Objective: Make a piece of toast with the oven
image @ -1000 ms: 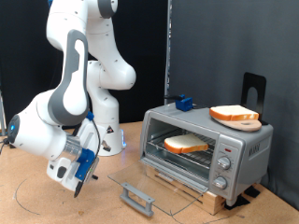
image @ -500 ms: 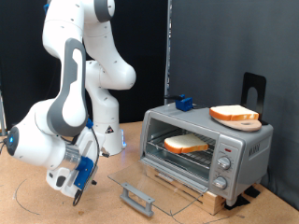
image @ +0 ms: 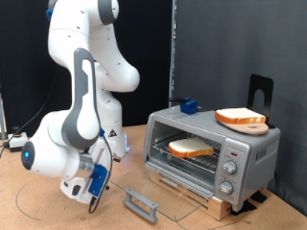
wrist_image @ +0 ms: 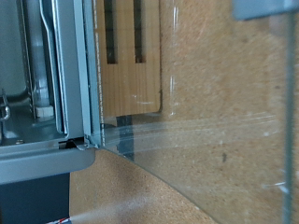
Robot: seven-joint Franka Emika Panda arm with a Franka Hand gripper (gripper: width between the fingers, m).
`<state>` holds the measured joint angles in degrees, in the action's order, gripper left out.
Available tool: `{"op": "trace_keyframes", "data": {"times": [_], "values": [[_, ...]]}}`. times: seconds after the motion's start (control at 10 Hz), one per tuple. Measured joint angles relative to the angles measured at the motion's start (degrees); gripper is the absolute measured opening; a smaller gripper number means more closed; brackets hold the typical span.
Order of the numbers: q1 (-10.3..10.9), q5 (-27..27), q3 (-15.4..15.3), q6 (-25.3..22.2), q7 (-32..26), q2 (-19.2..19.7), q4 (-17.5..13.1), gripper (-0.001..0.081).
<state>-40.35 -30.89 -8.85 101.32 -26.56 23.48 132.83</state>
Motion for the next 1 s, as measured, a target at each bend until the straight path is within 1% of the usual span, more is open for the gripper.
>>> {"op": "trace_keyframes", "data": {"times": [0.3,0.4,0.5,0.8,1.0], "values": [[0.4,-1.1,-1.8,1.4,-0.6,-0.2,2.9,0.0809],[0.4,-1.7,-2.3,1.1,-1.0,-0.7,3.5,0.0809],[0.3,-2.0,-2.6,-0.7,-1.2,-1.4,3.8,0.0809],[-0.8,-3.1,-2.6,-13.8,-2.7,-4.2,2.8,0.0809],[-1.6,-3.8,-2.7,-20.5,-4.8,-6.2,2.6,0.0809]]}}
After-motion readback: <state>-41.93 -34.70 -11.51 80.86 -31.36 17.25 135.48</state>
